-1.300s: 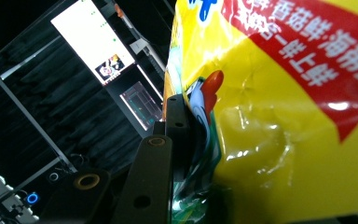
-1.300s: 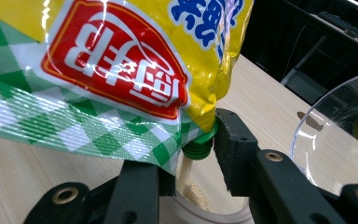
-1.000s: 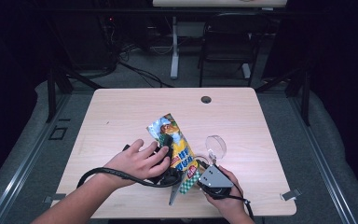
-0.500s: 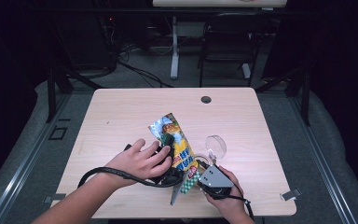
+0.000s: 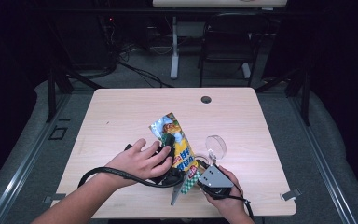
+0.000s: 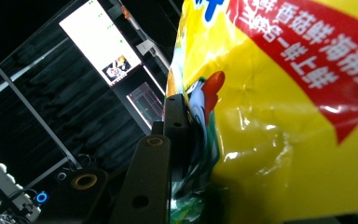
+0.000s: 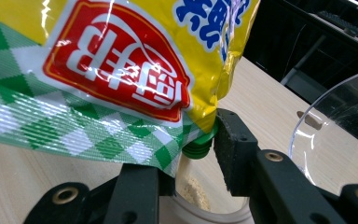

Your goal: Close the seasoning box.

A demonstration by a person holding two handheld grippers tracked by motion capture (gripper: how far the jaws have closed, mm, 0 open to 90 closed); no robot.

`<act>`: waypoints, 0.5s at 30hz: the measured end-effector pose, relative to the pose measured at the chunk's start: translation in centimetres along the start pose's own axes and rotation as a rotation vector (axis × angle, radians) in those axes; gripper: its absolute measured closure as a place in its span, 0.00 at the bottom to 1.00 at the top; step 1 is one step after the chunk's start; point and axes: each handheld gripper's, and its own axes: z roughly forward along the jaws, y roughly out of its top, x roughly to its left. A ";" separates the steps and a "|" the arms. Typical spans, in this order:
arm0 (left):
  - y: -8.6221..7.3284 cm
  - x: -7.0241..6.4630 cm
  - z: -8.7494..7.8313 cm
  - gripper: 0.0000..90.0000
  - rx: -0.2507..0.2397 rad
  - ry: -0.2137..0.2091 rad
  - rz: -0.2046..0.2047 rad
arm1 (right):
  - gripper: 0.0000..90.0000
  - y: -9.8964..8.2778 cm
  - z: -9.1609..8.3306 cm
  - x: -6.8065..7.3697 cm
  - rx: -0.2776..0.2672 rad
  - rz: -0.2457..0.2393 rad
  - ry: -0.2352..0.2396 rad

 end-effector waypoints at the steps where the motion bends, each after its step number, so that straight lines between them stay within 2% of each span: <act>1: 0.0 0.0 0.0 0.91 0.000 -0.001 0.000 | 0.78 0.0 0.0 0.0 0.000 -0.001 0.000; 15: 0.0 0.1 0.0 0.91 -0.010 0.007 -0.007 | 0.78 0.0 0.0 0.0 -0.002 0.001 -0.004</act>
